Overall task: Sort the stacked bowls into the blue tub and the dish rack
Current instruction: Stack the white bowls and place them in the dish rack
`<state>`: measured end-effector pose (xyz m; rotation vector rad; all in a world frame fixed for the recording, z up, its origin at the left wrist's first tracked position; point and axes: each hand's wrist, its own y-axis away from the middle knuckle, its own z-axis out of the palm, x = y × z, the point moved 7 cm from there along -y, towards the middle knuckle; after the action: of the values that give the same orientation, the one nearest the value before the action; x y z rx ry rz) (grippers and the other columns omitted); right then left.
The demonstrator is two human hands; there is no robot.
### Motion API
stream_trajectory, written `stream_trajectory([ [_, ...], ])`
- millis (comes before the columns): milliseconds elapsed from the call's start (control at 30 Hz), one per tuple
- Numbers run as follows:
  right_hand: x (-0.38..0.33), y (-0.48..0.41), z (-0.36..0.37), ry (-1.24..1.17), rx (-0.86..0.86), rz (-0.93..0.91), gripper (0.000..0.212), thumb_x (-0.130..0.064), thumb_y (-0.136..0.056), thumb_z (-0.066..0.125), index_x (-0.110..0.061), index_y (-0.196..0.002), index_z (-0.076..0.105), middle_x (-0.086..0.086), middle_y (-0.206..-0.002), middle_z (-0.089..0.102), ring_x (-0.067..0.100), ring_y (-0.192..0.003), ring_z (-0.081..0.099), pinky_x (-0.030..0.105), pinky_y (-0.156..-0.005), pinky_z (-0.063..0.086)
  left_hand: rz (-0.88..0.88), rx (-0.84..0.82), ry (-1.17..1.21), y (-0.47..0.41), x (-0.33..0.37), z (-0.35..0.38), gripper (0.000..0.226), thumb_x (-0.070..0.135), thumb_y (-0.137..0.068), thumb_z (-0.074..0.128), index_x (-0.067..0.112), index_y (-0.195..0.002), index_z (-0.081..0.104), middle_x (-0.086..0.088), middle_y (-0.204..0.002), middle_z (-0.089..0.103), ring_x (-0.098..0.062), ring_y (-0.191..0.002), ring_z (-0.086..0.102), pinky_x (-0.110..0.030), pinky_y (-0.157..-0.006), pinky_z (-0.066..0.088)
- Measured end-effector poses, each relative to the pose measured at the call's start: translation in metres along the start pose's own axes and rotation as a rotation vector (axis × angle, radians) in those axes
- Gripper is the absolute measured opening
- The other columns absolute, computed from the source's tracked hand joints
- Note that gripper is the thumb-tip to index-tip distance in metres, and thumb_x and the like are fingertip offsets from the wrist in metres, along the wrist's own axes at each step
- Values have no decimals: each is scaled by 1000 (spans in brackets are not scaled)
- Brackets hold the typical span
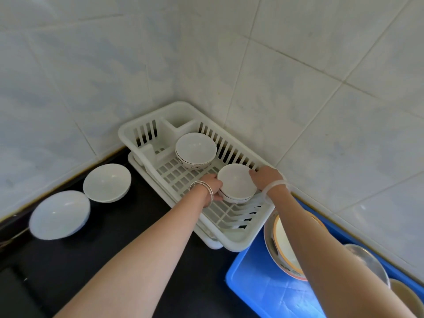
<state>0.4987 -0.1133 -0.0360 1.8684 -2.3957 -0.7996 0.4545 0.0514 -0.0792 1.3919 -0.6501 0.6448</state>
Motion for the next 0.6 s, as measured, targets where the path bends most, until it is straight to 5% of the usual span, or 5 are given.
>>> stream_trajectory([
  [167,-2,7,-1,73,-15,8,39,-36,-99,32,-9,-84,56,2,-66,51,19,-63,49,32,-67,37,-11,-5,15,4,1,-1,45,-5,-88,40,5,-133,43,-22,-136,44,-40,-119,51,-47,-88,52],
  [300,-5,12,-4,65,-14,-13,44,-36,-99,31,-4,-108,59,10,-92,60,24,-80,51,32,-74,38,-5,-9,19,6,2,-2,42,-5,-88,40,4,-129,47,-19,-122,48,-38,-117,51,-42,-86,52],
  [367,-6,14,-11,33,22,-26,44,-34,-99,31,-1,-106,60,13,-96,63,27,-80,53,30,-71,37,15,15,10,10,6,-8,29,-4,-88,40,4,-111,56,-17,-101,51,-32,-98,54,-35,-82,47],
  [467,-11,26,-25,-72,103,-67,41,-29,-98,33,-2,-81,60,8,-70,55,28,-71,53,30,-60,35,56,65,36,16,12,-23,24,0,-89,43,13,-70,49,-9,-72,47,-18,-67,45,-30,-73,42],
  [600,-40,61,-29,-249,133,-189,40,-30,-98,35,-5,-101,65,13,-98,67,30,-90,59,34,-76,42,142,68,106,48,16,-58,15,8,-92,47,17,-98,58,-3,-82,54,-13,-78,52,-21,-71,46],
])
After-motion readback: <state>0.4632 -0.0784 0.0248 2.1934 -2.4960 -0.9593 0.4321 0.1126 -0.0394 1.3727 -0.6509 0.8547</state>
